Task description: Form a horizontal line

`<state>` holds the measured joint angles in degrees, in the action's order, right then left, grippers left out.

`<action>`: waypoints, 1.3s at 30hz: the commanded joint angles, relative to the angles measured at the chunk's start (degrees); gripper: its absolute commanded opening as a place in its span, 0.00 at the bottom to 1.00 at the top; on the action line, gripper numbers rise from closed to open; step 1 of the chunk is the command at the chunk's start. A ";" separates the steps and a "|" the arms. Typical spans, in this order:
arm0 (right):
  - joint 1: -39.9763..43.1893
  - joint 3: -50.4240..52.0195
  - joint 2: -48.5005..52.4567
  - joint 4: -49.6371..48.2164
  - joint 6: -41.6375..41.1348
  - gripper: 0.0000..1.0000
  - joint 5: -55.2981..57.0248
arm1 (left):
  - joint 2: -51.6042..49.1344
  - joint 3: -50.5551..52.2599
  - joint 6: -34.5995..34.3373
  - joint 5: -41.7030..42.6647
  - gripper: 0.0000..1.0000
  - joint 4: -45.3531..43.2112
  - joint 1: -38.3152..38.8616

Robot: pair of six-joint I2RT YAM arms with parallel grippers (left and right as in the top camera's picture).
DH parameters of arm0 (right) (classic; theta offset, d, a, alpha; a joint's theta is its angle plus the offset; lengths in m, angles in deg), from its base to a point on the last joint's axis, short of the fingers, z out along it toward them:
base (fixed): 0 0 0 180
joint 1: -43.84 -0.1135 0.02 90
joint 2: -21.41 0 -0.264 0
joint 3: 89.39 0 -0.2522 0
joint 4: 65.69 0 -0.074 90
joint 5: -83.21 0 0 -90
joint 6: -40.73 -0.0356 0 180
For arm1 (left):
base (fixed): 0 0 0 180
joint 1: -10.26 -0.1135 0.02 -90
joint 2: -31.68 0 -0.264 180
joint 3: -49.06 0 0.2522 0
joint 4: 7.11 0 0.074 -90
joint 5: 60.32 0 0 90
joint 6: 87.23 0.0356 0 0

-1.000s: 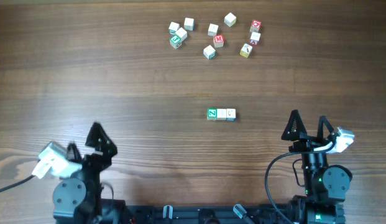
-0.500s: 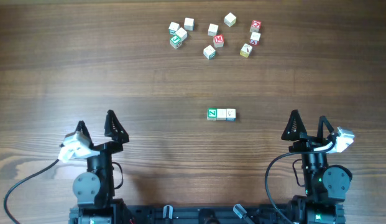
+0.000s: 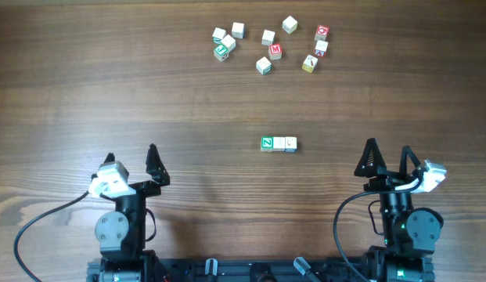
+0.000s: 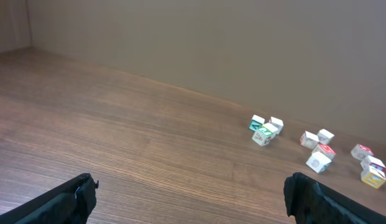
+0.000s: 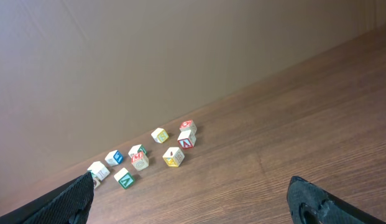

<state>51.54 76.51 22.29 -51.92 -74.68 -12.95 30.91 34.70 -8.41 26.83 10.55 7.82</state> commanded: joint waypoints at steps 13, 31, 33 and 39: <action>0.20 0.04 -0.61 -0.31 0.81 0.99 0.81 | 0.39 0.28 1.77 1.77 1.00 0.22 -0.57; -6.62 0.07 -0.72 -0.15 22.23 1.00 -0.28 | 0.39 0.28 1.77 1.77 1.00 0.22 -0.57; -6.62 0.07 -0.72 -0.15 22.40 1.00 -0.24 | 0.39 0.28 1.77 1.77 1.00 0.22 -0.57; -6.62 0.07 -0.72 -0.35 21.99 1.00 -0.28 | 0.39 0.28 1.77 1.77 1.00 0.20 -0.57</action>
<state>45.12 76.49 22.29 -51.92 -53.68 -13.38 30.88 34.70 -7.78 27.72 10.60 7.82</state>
